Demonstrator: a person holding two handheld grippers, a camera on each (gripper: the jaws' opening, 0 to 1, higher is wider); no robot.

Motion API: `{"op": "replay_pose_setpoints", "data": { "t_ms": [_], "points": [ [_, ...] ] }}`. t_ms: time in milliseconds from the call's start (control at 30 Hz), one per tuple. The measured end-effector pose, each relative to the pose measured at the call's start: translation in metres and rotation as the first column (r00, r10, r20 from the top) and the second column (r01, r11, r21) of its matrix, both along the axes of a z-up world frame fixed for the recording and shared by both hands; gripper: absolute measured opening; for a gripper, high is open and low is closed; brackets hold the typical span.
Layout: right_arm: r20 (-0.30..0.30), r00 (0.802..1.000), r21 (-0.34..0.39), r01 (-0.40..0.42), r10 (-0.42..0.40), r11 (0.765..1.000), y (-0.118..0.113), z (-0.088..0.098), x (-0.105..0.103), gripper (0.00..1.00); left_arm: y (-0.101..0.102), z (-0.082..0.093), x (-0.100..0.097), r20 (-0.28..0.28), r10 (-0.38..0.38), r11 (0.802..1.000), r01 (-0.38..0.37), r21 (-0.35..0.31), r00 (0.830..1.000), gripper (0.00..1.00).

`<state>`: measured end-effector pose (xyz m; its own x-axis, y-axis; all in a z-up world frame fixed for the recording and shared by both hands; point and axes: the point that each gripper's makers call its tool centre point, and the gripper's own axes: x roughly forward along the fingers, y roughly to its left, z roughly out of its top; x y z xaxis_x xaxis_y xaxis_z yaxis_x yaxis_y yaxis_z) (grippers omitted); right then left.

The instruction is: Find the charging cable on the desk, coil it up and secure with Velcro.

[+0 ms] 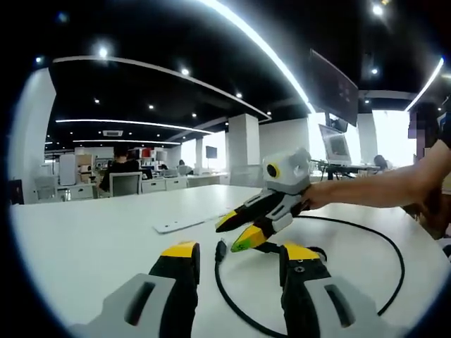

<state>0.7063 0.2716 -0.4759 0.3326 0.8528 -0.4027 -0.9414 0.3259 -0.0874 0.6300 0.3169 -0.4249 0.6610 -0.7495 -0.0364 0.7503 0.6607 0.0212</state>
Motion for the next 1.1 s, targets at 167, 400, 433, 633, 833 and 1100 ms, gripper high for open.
{"op": "replay_pose_setpoints", "data": {
  "t_ms": [167, 400, 433, 633, 833, 1100],
  "points": [
    [-0.022, 1.0, -0.015, -0.02, 0.02, 1.0, 0.003, -0.002, 0.005, 0.35, 0.002, 0.002, 0.002, 0.002, 0.005, 1.0, -0.005, -0.007, 1.0, 0.46],
    [-0.059, 0.997, -0.034, -0.056, 0.054, 0.998, 0.008, -0.009, 0.001, 0.34, 0.003, 0.003, 0.002, 0.001, 0.005, 1.0, -0.005, -0.014, 1.0, 0.46],
    [-0.059, 0.997, -0.033, -0.057, 0.055, 0.998, 0.008, -0.009, 0.001, 0.33, 0.003, 0.003, 0.002, 0.001, 0.006, 1.0, -0.006, -0.014, 1.0, 0.46],
    [-0.065, 0.996, -0.046, -0.068, 0.065, 0.997, 0.006, -0.009, 0.0, 0.3, 0.004, 0.004, 0.003, 0.0, 0.008, 1.0, -0.008, -0.019, 1.0, 0.46],
    [-0.064, 0.995, -0.089, -0.08, 0.075, 0.993, -0.001, -0.012, -0.003, 0.26, 0.005, 0.004, 0.003, -0.001, 0.009, 1.0, -0.009, -0.019, 1.0, 0.46],
    [-0.055, 0.993, -0.121, -0.106, 0.1, 0.987, 0.0, -0.015, -0.01, 0.2, 0.007, 0.005, 0.004, 0.001, 0.015, 1.0, -0.015, -0.021, 1.0, 0.46]
  ]
}}
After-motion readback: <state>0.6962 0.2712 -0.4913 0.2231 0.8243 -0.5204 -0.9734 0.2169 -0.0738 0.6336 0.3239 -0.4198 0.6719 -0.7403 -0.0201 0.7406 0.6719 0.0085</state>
